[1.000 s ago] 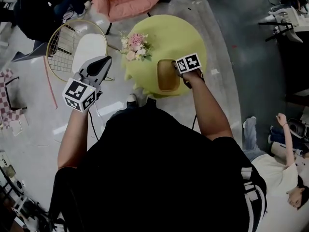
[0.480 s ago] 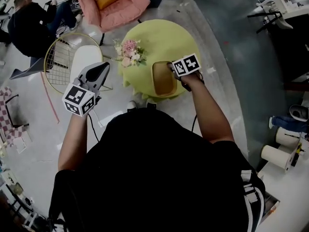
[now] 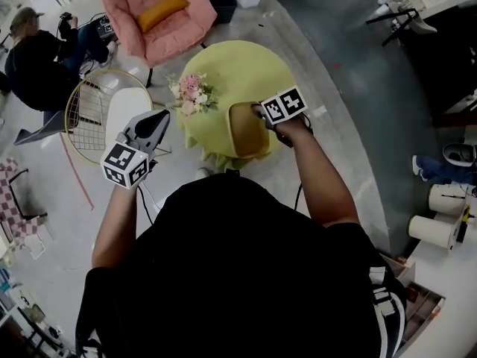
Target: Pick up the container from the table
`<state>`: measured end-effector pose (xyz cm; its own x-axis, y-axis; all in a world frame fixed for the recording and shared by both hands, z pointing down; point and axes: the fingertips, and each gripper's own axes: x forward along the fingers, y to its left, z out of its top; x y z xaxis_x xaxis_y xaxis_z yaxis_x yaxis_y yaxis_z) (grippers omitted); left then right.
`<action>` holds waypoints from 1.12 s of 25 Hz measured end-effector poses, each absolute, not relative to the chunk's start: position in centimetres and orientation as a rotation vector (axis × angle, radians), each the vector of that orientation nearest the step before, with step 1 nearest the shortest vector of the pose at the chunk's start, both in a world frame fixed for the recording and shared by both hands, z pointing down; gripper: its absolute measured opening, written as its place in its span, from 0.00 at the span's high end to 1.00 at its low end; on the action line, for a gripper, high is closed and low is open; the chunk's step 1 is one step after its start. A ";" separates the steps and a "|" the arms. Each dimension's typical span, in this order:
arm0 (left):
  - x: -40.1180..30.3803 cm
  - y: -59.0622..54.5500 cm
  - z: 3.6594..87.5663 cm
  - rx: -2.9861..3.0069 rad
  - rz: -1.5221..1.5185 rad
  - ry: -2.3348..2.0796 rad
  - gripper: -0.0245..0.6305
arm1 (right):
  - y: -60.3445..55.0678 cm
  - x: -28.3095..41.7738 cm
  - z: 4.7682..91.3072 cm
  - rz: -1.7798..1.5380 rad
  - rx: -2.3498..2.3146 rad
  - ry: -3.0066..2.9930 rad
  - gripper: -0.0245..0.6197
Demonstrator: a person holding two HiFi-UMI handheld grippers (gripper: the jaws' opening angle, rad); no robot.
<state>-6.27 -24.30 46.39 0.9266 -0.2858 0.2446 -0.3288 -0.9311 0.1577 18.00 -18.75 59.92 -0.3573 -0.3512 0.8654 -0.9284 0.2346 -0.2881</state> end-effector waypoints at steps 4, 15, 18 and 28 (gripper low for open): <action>-5.1 -24.1 45.5 2.915 0.303 -0.440 0.93 | -18.7 18.1 58.2 1.103 1.185 -1.869 0.92; -2.8 -22.4 43.7 2.951 0.237 -0.386 0.93 | -17.4 19.6 53.4 1.041 1.219 -1.914 0.92; -2.3 -21.9 43.2 2.954 0.230 -0.386 0.93 | -17.0 20.2 51.8 1.014 1.228 -1.932 0.92; -2.0 -19.9 42.3 2.975 0.220 -0.388 0.93 | -14.8 21.5 48.1 0.955 1.212 -1.944 0.92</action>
<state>-2.02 -19.87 42.29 0.9561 -0.2443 0.1615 -0.2639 -0.9579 0.1130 21.46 -14.78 48.12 -0.3635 -0.4491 0.8162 -0.9204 0.3084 -0.2402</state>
